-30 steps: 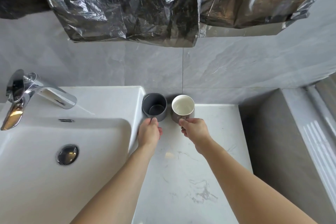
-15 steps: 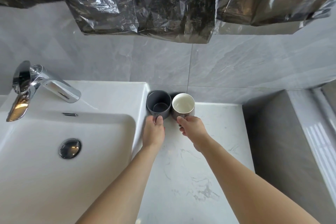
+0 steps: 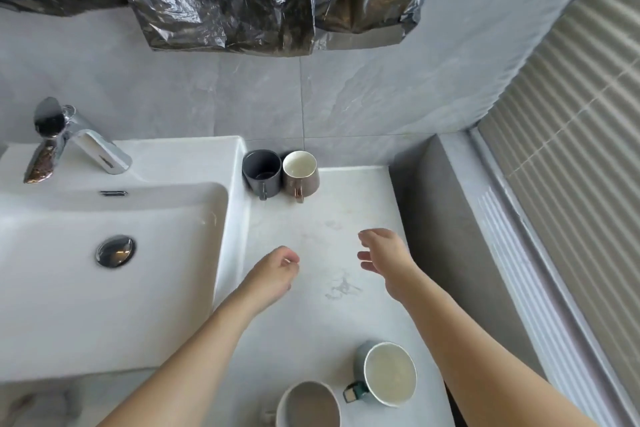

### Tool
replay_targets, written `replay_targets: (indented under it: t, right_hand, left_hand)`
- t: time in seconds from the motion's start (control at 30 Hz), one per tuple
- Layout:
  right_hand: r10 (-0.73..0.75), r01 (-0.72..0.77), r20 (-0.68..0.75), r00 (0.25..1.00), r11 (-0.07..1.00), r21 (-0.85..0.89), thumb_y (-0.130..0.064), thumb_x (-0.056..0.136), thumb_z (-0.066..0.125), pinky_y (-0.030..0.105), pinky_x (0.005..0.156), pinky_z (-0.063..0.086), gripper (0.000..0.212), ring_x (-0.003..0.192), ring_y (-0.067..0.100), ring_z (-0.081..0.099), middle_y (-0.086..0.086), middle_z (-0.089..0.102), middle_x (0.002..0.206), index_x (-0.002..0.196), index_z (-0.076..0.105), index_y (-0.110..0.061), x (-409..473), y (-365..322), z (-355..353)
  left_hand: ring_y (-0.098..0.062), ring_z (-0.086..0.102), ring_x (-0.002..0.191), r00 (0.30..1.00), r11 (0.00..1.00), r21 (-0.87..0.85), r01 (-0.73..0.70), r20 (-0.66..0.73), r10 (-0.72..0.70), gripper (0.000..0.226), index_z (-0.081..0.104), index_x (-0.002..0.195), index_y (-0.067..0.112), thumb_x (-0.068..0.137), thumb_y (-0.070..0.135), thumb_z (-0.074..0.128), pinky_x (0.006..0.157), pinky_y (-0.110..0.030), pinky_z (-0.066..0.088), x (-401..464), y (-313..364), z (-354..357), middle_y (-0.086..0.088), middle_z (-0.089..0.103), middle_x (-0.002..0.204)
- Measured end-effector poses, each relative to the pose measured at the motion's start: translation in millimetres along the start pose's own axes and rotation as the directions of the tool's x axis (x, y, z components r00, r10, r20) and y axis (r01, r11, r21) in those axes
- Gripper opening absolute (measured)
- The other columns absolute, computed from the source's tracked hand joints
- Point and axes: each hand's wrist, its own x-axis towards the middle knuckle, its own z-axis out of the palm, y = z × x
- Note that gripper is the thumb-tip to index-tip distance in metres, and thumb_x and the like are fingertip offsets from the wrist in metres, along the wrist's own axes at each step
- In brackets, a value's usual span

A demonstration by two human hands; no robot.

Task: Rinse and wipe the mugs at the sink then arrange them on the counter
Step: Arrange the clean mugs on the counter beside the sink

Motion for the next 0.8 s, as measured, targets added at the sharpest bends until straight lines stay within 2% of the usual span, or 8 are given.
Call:
replay_targets:
  t: [0.07,0.17,0.33,0.43,0.5,0.6,0.7,0.8]
  right_hand:
    - [0.011,-0.009,-0.027,1.0,0.997,0.075,-0.012,0.097,0.049,0.042,0.086,0.053,0.034,0.086,0.026,0.055,0.006,0.051,0.092,0.116,0.055,0.015,-22.4,13.1,-10.1]
    - [0.027,-0.013,-0.064,0.998,0.98,0.198,-0.015,0.098,0.052,0.043,0.094,0.056,0.016,0.093,0.025,0.063,0.005,0.06,0.102,0.108,0.062,-0.007,-51.9,32.8,-18.4]
    - [0.065,-0.019,-0.121,0.991,0.937,0.349,-0.013,0.097,0.055,0.039,0.087,0.059,0.017,0.089,0.026,0.068,0.01,0.065,0.105,0.106,0.067,-0.006,-87.2,68.2,-18.0]
    - [0.088,-0.025,-0.141,0.986,0.917,0.397,-0.012,0.098,0.054,0.039,0.086,0.059,0.017,0.088,0.026,0.069,0.012,0.066,0.106,0.105,0.068,-0.005,-103.6,83.9,-13.4]
    - [0.114,-0.042,-0.15,0.982,0.908,0.417,-0.012,0.098,0.055,0.039,0.085,0.059,0.017,0.086,0.026,0.069,0.012,0.067,0.105,0.105,0.068,-0.005,-113.5,91.4,-9.1]
    - [0.135,-0.066,-0.131,0.982,0.899,0.434,-0.01,0.097,0.053,0.035,0.074,0.056,0.017,0.078,0.026,0.068,0.012,0.069,0.095,0.103,0.067,-0.003,-132.0,98.8,-2.9]
    - [0.152,-0.115,-0.059,0.987,0.906,0.407,-0.007,0.096,0.051,0.032,0.065,0.052,0.016,0.069,0.025,0.062,0.012,0.066,0.084,0.099,0.066,-0.002,-152.1,104.8,1.4]
    - [0.218,-0.211,0.016,0.976,0.923,0.322,-0.006,0.094,0.05,0.031,0.061,0.05,0.017,0.066,0.024,0.059,0.011,0.062,0.081,0.093,0.066,-0.003,-167.7,116.2,8.5]
  left_hand:
    - [-0.016,0.069,0.082,0.993,0.998,0.06,0.021,0.111,-0.027,0.016,0.061,0.099,0.031,0.09,0.024,0.049,0.068,-0.028,0.047,-18.1,-11.3,4.5,0.002,0.064,0.102]
    - [-0.015,0.063,0.079,0.97,0.985,0.166,0.042,0.231,-0.081,0.027,0.063,0.099,0.029,0.081,0.015,0.048,0.064,-0.026,0.043,-42.2,-33.9,7.1,-0.004,0.063,0.104]
    - [-0.014,0.055,0.082,0.879,0.94,0.33,0.092,0.417,-0.232,0.045,0.06,0.105,0.027,0.061,0.023,0.052,0.063,-0.025,0.044,-80.2,-65.5,10.1,0.001,0.056,0.107]
    - [-0.015,0.053,0.086,0.819,0.923,0.374,0.088,0.501,-0.281,0.053,0.055,0.112,0.027,0.059,0.026,0.059,0.065,-0.026,0.046,-98.9,-76.4,16.6,0.002,0.054,0.104]
    - [-0.016,0.053,0.086,0.793,0.908,0.415,0.054,0.535,-0.292,0.049,0.053,0.112,0.03,0.064,0.029,0.062,0.067,-0.029,0.046,-104.1,-82.8,18.5,0.002,0.054,0.105]
    - [-0.015,0.058,0.081,0.793,0.878,0.479,-0.021,0.543,-0.277,0.031,0.054,0.109,0.027,0.078,0.032,0.061,0.065,-0.027,0.045,-107.0,-89.6,19.6,0.0,0.056,0.109]
    - [-0.013,0.06,0.074,0.793,0.87,0.489,-0.065,0.555,-0.253,0.016,0.062,0.099,0.019,0.087,0.027,0.055,0.057,-0.022,0.045,-110.2,-91.5,22.5,0.004,0.061,0.095]
    - [-0.013,0.059,0.067,0.814,0.883,0.46,-0.088,0.544,-0.203,0.01,0.06,0.083,0.018,0.087,0.024,0.054,0.059,-0.02,0.047,-113.1,-93.9,22.4,0.003,0.062,0.081]
